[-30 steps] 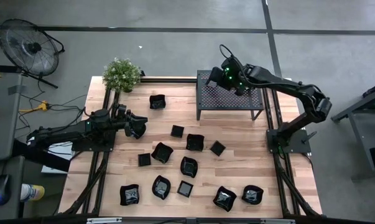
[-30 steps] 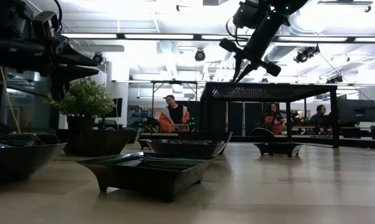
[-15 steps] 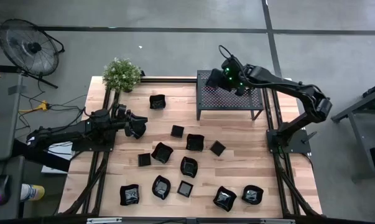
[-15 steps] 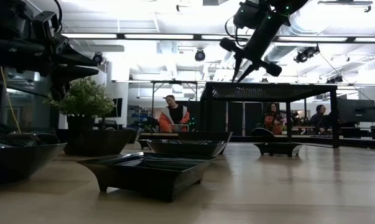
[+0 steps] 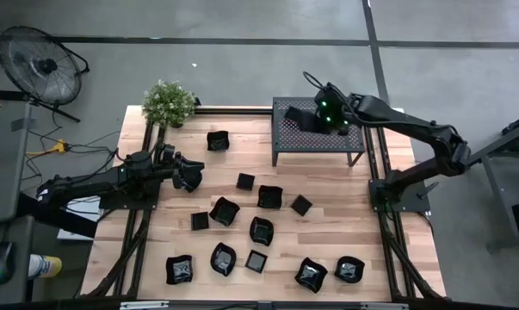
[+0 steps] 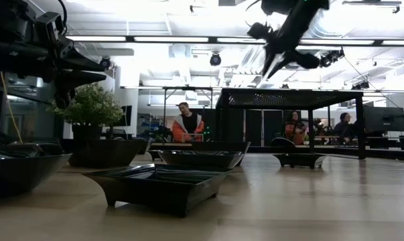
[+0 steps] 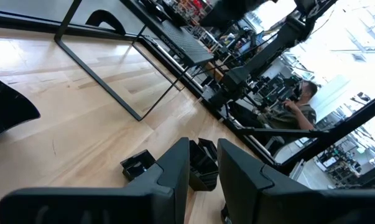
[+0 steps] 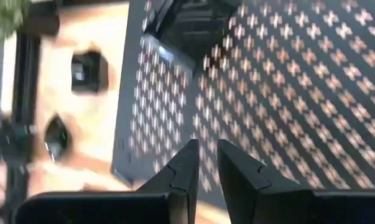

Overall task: Pick & Place Mini shaped plates
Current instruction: Stack the black leaf-shaped plate on top of the black leaf-shaped plate on the shelf

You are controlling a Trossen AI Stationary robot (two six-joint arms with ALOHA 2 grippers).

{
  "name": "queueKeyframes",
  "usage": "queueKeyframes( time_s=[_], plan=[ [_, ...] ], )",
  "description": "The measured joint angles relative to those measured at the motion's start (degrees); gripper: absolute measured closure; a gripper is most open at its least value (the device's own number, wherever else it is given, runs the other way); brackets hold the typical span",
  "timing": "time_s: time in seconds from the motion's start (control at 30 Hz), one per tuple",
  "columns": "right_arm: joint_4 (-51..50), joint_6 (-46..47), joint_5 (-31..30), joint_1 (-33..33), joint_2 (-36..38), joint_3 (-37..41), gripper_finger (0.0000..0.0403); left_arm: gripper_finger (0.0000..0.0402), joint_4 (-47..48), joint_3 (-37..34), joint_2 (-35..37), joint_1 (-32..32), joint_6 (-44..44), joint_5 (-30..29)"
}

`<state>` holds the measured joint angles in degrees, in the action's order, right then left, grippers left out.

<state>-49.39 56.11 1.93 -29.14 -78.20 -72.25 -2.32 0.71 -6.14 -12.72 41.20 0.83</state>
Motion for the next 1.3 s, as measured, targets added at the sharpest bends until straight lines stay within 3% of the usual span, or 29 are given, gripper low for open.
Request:
queueKeyframes(
  time_s=[0.27, 0.63, 0.8, 1.0, 1.17, 1.3],
  plan=[
    [-10.81, -6.18, 0.57, 10.02, 6.26, -0.01, 0.0349, 0.0321, 0.36, 0.0, 0.01, 0.01, 0.01, -0.01],
    [-25.6, -4.86, -4.57, 32.06, 10.09, -0.02, 0.0349, 0.0321, 0.36, 0.0, 0.01, 0.01, 0.01, 0.0],
    [-30.84, 0.59, -8.22, 41.77, 10.08, -0.02, 0.034, 0.0321, 0.36, 0.0, 0.01, -0.01, 0.01, -0.01],
    [-35.18, 11.88, -9.56, 52.88, 10.06, 0.08, 0.0295, 0.0321, 0.36, 0.0, 0.01, 0.01, -0.01, -0.01],
    [-32.36, 22.09, -5.3, 61.5, 10.02, 5.27, 0.027, 0.0321, 0.36, 0.0, 0.01, 0.01, 0.01, -0.01],
    [-20.1, 26.36, -1.4, 66.16, 10.0, 11.82, 0.0269, 0.0321, 0.38, 0.0, 0.01, 0.01, 0.01, 0.0]
  ],
)
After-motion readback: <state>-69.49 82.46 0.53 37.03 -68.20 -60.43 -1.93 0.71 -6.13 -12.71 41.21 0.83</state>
